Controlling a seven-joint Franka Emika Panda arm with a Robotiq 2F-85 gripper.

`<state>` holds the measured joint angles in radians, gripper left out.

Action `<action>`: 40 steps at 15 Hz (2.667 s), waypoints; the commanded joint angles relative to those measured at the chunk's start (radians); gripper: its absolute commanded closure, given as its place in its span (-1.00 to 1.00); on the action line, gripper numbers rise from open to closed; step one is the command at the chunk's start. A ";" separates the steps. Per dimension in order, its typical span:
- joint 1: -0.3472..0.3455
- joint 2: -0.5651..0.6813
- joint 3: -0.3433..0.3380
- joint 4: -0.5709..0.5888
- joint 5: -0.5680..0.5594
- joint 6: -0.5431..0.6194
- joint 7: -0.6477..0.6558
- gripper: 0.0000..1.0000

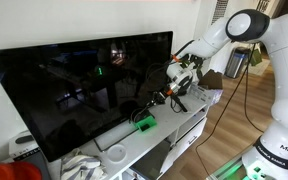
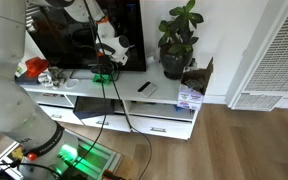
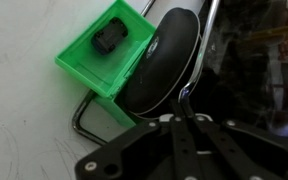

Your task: Pick up the silver spoon from the tv stand and put it in the black glasses case

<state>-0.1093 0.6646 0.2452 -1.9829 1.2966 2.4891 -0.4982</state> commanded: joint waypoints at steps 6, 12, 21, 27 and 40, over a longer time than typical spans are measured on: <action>0.126 0.019 -0.073 0.025 0.318 0.104 -0.220 0.99; 0.203 0.033 -0.144 0.047 0.441 0.122 -0.305 0.99; 0.219 0.094 -0.130 0.076 0.401 0.203 -0.318 0.99; 0.228 0.104 -0.129 0.082 0.394 0.214 -0.327 0.30; 0.221 -0.065 -0.136 -0.082 0.262 0.171 -0.330 -1.00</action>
<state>0.1067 0.6973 0.1183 -1.9516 1.6513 2.6791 -0.8627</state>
